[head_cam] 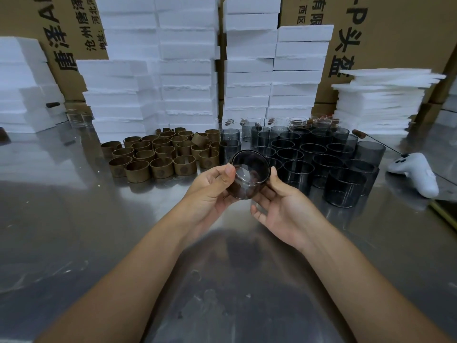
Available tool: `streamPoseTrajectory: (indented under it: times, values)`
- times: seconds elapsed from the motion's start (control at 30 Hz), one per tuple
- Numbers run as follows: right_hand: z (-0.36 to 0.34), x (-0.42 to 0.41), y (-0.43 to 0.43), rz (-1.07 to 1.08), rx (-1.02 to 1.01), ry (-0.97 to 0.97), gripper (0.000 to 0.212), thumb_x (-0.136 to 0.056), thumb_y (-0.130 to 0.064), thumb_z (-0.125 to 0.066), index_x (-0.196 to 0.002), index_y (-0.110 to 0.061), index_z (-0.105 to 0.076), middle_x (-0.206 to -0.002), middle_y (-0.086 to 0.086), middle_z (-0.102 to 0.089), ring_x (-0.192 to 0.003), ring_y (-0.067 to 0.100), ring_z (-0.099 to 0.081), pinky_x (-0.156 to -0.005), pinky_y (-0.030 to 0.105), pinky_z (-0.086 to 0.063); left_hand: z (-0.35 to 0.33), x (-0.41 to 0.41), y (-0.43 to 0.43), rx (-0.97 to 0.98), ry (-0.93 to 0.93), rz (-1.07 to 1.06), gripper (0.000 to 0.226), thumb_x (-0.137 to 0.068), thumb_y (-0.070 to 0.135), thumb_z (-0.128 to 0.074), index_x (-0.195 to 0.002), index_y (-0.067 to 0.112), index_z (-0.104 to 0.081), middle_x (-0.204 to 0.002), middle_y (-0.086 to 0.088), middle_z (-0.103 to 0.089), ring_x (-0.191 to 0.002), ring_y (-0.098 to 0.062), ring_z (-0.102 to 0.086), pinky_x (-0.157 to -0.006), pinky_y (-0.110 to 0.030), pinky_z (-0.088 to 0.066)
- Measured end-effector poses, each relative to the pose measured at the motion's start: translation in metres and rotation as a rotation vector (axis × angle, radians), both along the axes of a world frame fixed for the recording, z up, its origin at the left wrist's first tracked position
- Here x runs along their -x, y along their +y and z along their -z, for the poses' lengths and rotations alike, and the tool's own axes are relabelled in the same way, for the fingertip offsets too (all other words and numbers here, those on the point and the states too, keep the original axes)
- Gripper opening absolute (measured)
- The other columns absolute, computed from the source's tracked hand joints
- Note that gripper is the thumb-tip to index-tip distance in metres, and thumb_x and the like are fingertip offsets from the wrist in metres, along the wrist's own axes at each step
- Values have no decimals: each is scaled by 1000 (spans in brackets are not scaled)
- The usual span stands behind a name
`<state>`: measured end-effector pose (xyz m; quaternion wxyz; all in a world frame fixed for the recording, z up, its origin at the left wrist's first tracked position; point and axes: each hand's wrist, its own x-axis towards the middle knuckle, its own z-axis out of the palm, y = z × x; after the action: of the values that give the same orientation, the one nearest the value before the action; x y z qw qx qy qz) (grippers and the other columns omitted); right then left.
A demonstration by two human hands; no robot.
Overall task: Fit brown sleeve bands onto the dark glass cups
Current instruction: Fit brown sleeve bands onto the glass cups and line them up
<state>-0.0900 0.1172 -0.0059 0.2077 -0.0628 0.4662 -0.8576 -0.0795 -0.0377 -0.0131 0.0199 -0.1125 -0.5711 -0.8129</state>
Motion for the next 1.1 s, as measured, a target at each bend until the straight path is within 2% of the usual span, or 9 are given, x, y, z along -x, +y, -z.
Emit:
streamPoseTrajectory:
  times: [0.17,0.43,0.53,0.63,0.73,0.83,0.93,1.0,1.1]
  values:
    - [0,0,0,13,-4,9,24,-81,-40,-55,-84,-19,-65,-75,-7,-72,-61,3,-66,-67,26,-43,-1,0,1,-1,0,32,73,-45,56,-86,-96,5,-72,-103,-13,-72,-93,-18,-69,-83,-26,-56]
    - [0,0,-3,173,-193,16,32,-98,-44,-45,-99,-20,-67,-97,2,-74,-91,18,-69,-72,35,-51,-2,-3,2,18,27,40,92,-45,40,-92,-122,2,-58,-107,-11,-70,-95,-18,-67,-79,-26,-55]
    - [-2,-1,-3,176,-299,25,40,-96,-54,-40,-104,-23,-65,-100,5,-73,-94,23,-70,-68,34,-53,1,-3,2,302,65,-58,66,-57,24,-89,-117,22,-62,-104,-1,-73,-99,-14,-67,-85,-25,-51]
    - [-4,-1,-3,227,-300,45,32,-97,-45,-47,-108,-21,-64,-108,7,-70,-95,20,-68,-68,33,-55,4,-1,2,574,78,-239,56,-57,38,-85,-108,38,-62,-100,6,-69,-98,-9,-63,-91,-26,-47]
    - [-6,-1,-2,304,-192,123,28,-97,-30,-52,-122,-19,-60,-119,10,-66,-105,23,-66,-80,37,-55,5,0,0,523,34,-264,57,-54,45,-81,-106,37,-58,-103,3,-66,-96,-10,-63,-79,-15,-49]
    - [-6,-4,-3,353,-150,197,48,-96,-25,-54,-142,-21,-40,-135,5,-57,-117,21,-59,-100,44,-47,5,0,2,492,16,-198,49,-62,51,-67,-107,33,-61,-100,9,-73,-95,-1,-66,-82,-19,-46]
    - [0,-6,-6,345,-361,392,63,-98,-30,-49,-152,-24,-19,-149,-7,-38,-132,10,-42,-111,28,-32,4,-1,6,441,16,-136,47,-70,60,-57,-103,29,-69,-100,10,-74,-101,-2,-65,-86,-25,-45]
    - [6,-8,-9,305,-504,534,65,-98,-30,-49,-153,-30,-14,-144,-16,-33,-131,-1,-33,-99,10,-25,3,-1,7,354,-2,-118,49,-68,64,-56,-96,28,-73,-99,5,-74,-101,-7,-66,-86,-27,-46]
    - [13,-8,-11,228,-632,662,70,-97,-27,-51,-151,-38,-7,-143,-22,-25,-137,0,-29,-109,18,-24,4,0,5,257,5,-157,55,-68,52,-65,-106,12,-69,-105,-8,-73,-107,-20,-65,-93,-29,-52]
